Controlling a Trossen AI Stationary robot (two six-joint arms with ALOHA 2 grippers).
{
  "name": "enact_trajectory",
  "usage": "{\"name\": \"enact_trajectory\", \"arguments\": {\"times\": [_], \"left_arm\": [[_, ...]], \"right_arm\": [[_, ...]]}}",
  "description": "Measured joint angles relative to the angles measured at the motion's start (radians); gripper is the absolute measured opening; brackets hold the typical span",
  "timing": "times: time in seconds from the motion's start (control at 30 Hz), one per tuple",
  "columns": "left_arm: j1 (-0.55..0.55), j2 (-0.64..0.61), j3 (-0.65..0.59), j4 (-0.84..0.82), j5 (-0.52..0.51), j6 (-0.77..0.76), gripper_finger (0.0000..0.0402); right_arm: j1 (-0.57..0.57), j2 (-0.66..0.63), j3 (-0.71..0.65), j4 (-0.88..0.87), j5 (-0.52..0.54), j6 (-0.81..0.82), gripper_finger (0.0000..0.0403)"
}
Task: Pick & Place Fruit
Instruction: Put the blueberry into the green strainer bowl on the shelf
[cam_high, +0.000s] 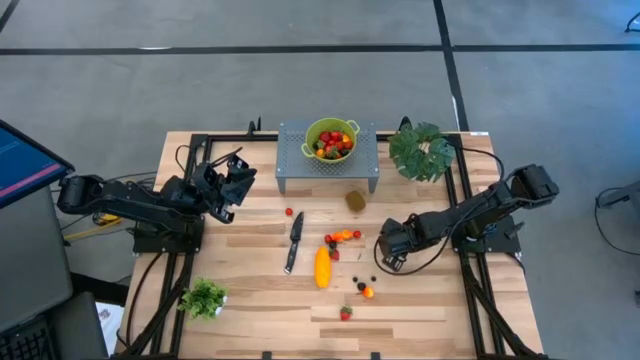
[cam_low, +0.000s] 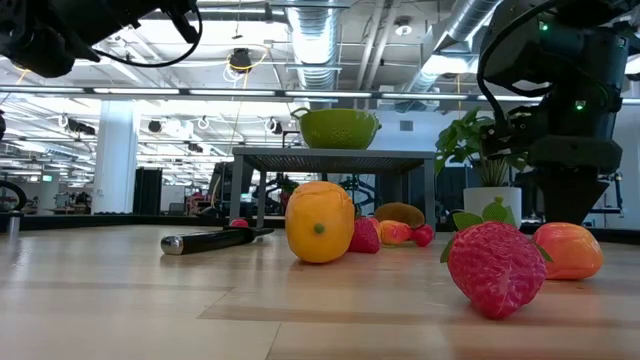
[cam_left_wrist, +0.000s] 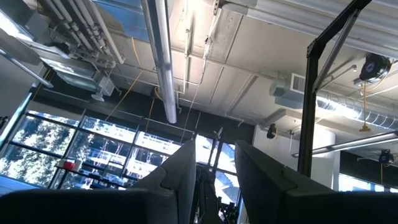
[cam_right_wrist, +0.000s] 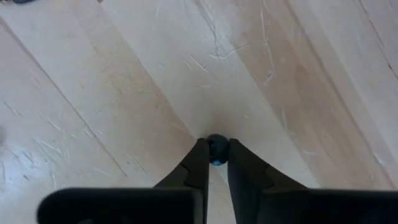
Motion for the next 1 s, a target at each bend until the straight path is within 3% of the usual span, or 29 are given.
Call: {"name": "enact_trajectory", "arguments": {"times": [0.27,0.5,0.8,1.0], "left_arm": [[0.0,0.0,0.0,0.0,-0.004,0.0,0.0106],[0.0,0.0,0.0,0.0,-0.004,0.0,0.0106],[0.0,0.0,0.0,0.0,-0.003,0.0,0.0106],[0.0,0.0,0.0,0.0,-0.003,0.0,0.0106]], "right_arm": [[-0.012,0.009,0.048,0.039,0.008,-0.077,0.0038],[-0.067,0.005,0.177,0.186,0.008,-0.331,0.0032],[-0.244,0.003,0.48,0.27,0.007,-0.766,0.0031],[-0.399,0.002,0.648,0.297,0.007,-0.91,0.0037]]}}
